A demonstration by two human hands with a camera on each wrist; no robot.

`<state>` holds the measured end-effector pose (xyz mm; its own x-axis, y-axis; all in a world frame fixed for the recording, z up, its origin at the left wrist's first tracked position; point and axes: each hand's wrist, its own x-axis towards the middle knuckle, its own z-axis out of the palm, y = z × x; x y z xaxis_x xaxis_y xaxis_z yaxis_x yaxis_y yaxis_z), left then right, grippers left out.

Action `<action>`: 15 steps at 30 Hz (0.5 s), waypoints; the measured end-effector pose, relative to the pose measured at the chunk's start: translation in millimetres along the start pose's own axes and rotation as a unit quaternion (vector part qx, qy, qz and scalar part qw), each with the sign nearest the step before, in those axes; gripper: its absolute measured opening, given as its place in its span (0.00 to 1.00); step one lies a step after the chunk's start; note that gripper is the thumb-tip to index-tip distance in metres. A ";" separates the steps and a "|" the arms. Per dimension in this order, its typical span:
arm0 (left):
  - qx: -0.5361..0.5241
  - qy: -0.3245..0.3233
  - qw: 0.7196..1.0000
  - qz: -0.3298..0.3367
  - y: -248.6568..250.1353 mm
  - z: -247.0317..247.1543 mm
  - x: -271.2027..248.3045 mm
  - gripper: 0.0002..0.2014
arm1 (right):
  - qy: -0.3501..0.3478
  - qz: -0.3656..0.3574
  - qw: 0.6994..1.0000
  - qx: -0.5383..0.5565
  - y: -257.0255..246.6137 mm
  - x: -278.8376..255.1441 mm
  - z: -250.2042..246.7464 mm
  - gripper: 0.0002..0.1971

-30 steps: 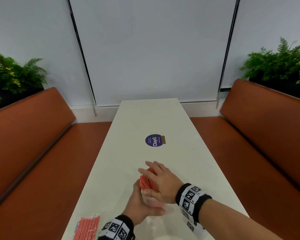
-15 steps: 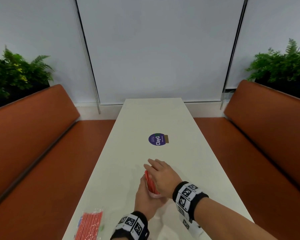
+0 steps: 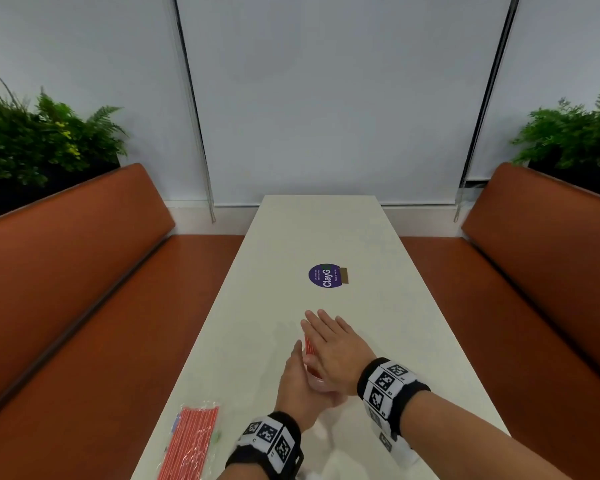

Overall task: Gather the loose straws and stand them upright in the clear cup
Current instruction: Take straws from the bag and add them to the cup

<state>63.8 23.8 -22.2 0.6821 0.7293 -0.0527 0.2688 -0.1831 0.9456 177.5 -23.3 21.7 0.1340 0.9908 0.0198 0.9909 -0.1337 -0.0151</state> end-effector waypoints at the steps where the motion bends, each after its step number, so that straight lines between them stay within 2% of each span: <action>1: 0.006 -0.009 1.000 -0.012 2.3 -3.4 -2.9 0.53 | 0.010 0.006 1.000 0.003 -1.3 0.1 -1.4 0.41; 4: 0.130 -0.012 0.990 -0.048 7.9 -19.8 -14.3 0.48 | 0.058 0.022 0.998 -0.025 -7.4 -0.9 -8.1 0.33; 6: 0.232 0.019 0.970 -0.063 7.1 -39.8 -22.7 0.40 | 0.097 0.027 0.994 -0.044 -14.0 -3.0 -8.8 0.28; 8: 0.301 0.049 0.947 -0.098 2.9 -63.5 -31.8 0.30 | 0.134 -0.006 0.990 -0.037 -26.1 -8.0 -8.9 0.24; 10: 0.361 0.070 0.916 -0.160 -2.5 -86.6 -42.6 0.24 | 0.165 -0.057 0.984 -0.024 -41.0 -15.2 -7.9 0.18; 12: 0.407 0.099 0.881 -0.219 -12.9 -105.6 -53.9 0.22 | 0.160 -0.096 0.982 -0.024 -59.3 -24.8 -5.1 0.13; 15: 0.425 0.109 0.849 -0.295 -33.2 -121.7 -69.3 0.28 | 0.061 -0.131 0.989 -0.014 -89.7 -39.4 1.3 0.14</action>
<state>-75.1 59.5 -10.9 0.1410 0.9467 -0.2897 0.9766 -0.0850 0.1975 83.3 -50.3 20.9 -0.1279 0.9819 0.1394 0.9917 0.1244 0.0333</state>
